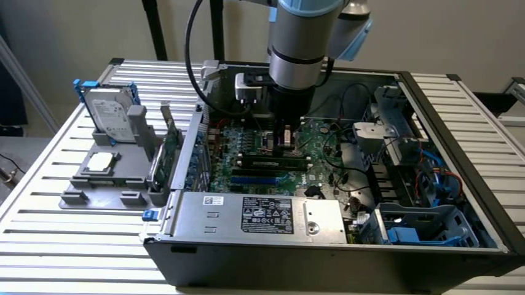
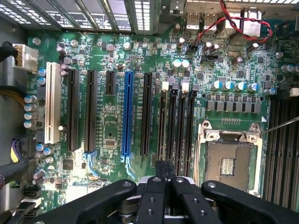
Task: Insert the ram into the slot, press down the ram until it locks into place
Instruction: 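Press down the ram until it locks into place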
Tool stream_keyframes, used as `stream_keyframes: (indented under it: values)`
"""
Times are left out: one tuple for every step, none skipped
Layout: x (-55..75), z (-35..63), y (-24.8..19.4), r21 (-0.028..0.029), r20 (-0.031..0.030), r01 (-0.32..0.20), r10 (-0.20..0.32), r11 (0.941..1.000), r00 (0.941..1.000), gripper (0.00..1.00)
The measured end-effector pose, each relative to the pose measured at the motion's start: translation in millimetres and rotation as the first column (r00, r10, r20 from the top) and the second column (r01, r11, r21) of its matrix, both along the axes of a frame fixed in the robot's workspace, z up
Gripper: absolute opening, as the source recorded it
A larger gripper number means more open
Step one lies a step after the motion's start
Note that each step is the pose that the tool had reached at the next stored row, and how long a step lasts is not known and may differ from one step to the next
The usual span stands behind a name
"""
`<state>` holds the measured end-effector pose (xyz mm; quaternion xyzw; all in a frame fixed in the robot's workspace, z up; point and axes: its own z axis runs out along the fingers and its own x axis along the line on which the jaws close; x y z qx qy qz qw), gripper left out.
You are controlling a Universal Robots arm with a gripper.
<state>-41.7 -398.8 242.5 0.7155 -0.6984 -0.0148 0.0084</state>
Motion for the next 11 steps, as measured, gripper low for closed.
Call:
stream_keyframes:
  values:
    - [-0.2, -1.4, 0.3, 0.0001, 0.0000, 0.000, 0.000, 1.0000, 1.0000, 0.11]
    - [-0.3, -2.5, 0.8, 0.0003, 0.0000, 0.000, 0.000, 1.0000, 1.0000, 0.11]
    - [-0.3, -3.5, 1.3, 0.0006, 0.0000, 0.000, 0.000, 1.0000, 1.0000, 0.11]
    - [-0.3, -4.6, 1.8, 0.0012, 0.0000, 0.000, 0.000, 1.0000, 1.0000, 0.11]
    - [-0.3, -5.4, 2.2, 0.0017, 0.0000, 0.001, -0.001, 1.0000, 1.0000, 0.11]
    - [-0.3, -6.3, 2.5, 0.0024, 0.0000, 0.001, -0.001, 1.0000, 1.0000, 0.11]
    - [-0.3, -6.8, 2.7, 0.0026, 0.0000, 0.001, -0.001, 1.0000, 1.0000, 0.11]
    - [-0.3, -7.5, 2.7, 0.0028, 0.0000, 0.001, -0.001, 1.0000, 1.0000, 0.11]
    - [-0.3, -8.1, 2.8, 0.0030, 0.0000, 0.001, -0.001, 1.0000, 1.0000, 0.11]
    - [-0.3, -8.7, 2.8, 0.0032, 0.0000, 0.001, -0.001, 1.0000, 1.0000, 0.11]
    - [-0.3, -9.5, 2.8, 0.0034, 0.0000, 0.001, -0.001, 1.0000, 1.0000, 0.11]
